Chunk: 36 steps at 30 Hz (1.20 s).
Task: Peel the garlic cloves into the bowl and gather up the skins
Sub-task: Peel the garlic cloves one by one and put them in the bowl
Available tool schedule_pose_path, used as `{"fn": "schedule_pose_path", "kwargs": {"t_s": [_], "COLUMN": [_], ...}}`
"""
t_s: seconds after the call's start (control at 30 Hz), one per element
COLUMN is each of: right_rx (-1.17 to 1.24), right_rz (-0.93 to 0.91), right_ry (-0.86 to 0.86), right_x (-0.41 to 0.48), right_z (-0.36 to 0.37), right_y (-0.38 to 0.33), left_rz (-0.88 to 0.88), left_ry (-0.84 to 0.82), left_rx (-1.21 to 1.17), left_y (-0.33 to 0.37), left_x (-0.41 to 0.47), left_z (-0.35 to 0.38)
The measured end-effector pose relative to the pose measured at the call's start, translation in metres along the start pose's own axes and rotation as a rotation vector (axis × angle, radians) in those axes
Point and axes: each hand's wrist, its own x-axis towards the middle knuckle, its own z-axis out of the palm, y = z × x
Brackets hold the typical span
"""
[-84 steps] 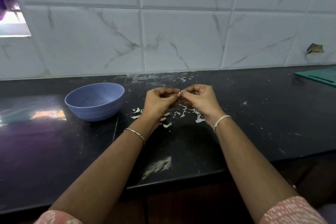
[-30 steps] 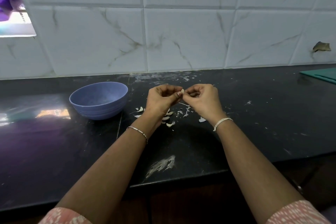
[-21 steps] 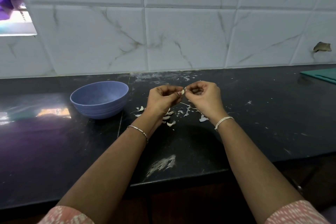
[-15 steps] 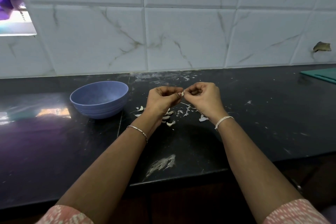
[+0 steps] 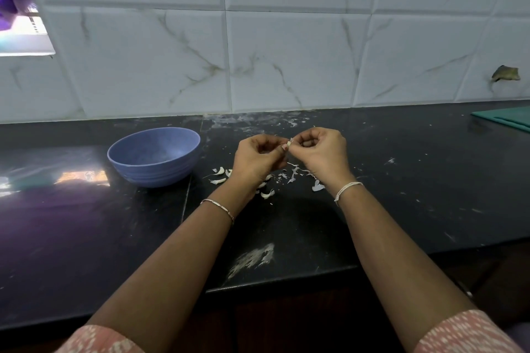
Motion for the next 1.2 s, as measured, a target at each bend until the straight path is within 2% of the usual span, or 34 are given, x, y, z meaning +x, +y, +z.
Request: {"fn": "schedule_pose_path", "kwargs": {"t_s": [0.1,0.17,0.3,0.37,0.43,0.53,0.6,0.8,1.0,1.1,1.2], "right_rx": [0.179,0.286,0.397,0.303,0.047,-0.375,-0.514,-0.502,-0.51,-0.531,-0.499], "right_rz": [0.127,0.188,0.239,0.232,0.175,0.069,0.023,-0.082,-0.235,-0.268,-0.329], "right_ry": [0.001,-0.03,-0.088,-0.056,-0.001,-0.023,-0.024,0.079,0.012,0.022,0.002], "right_x": [0.001,0.001,0.0,0.002,0.006,0.007,0.007,0.005,0.0,-0.002,-0.004], "right_z": [0.001,0.001,-0.001,-0.001,-0.001,-0.006,-0.008,-0.008,0.0,-0.001,0.003], "right_y": [0.002,0.0,-0.003,0.002,0.01,0.016,0.019,0.018,0.016,0.012,0.009], "left_rz": [0.125,0.195,0.229,0.173,0.099,-0.006,-0.041,0.011,0.093,0.128,0.162], "left_ry": [0.067,0.092,0.073,0.048,0.018,-0.009,-0.017,-0.006,-0.008,0.04,0.154], "left_rx": [0.326,0.446,0.399,0.256,0.089,-0.101,-0.162,-0.123,0.039,0.145,0.28], "left_y": [-0.004,-0.004,-0.004,0.0,0.004,0.007,0.008,0.007,0.02,0.037,0.058], "left_x": [0.003,0.003,0.004,0.003,0.001,-0.003,-0.003,-0.003,-0.008,-0.01,-0.01], "left_z": [0.002,0.003,0.003,0.003,0.003,0.004,0.004,-0.002,-0.023,-0.052,-0.096]}}
